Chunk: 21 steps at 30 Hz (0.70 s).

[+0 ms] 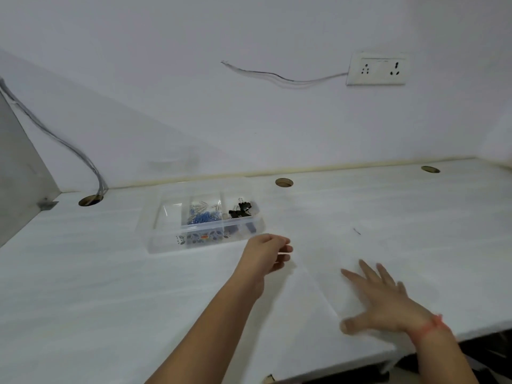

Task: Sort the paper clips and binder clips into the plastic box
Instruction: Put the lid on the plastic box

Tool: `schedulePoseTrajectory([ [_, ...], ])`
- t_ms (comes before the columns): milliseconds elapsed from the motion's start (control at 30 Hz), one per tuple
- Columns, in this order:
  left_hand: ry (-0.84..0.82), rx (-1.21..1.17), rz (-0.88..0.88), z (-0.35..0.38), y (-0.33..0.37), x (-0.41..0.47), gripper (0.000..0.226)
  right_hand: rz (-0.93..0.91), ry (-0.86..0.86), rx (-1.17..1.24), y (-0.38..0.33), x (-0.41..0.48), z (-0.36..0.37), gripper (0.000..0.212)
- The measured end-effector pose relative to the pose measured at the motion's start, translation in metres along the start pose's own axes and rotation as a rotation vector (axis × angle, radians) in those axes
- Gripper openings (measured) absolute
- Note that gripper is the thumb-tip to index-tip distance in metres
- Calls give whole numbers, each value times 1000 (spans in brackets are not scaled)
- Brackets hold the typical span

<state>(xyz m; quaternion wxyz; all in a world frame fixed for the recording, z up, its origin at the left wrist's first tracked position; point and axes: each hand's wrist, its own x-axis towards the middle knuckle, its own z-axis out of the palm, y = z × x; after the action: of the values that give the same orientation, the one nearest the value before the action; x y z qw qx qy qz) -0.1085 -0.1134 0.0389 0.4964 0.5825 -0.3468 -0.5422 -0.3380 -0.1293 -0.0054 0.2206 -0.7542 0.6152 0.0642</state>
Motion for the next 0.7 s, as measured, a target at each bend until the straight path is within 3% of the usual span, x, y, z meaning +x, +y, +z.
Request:
schedulePoseTrajectory([
  [133, -17, 20, -39, 20, -22, -13, 13, -31, -39, 67, 19, -15, 10, 133],
  [233, -19, 13, -55, 30, -33, -19, 14, -75, -33, 57, 14, -18, 16, 130],
  [333, 39, 3, -22, 31, -38, -22, 14, -128, 98, 71, 9, -23, 21, 100],
  [433, 141, -21, 38, 26, -42, -26, 17, -183, 383, 142, -1, -27, 36, 63],
  [700, 270, -47, 97, 8, -53, -43, 19, -389, 821, 54, -12, -32, 69, 17],
])
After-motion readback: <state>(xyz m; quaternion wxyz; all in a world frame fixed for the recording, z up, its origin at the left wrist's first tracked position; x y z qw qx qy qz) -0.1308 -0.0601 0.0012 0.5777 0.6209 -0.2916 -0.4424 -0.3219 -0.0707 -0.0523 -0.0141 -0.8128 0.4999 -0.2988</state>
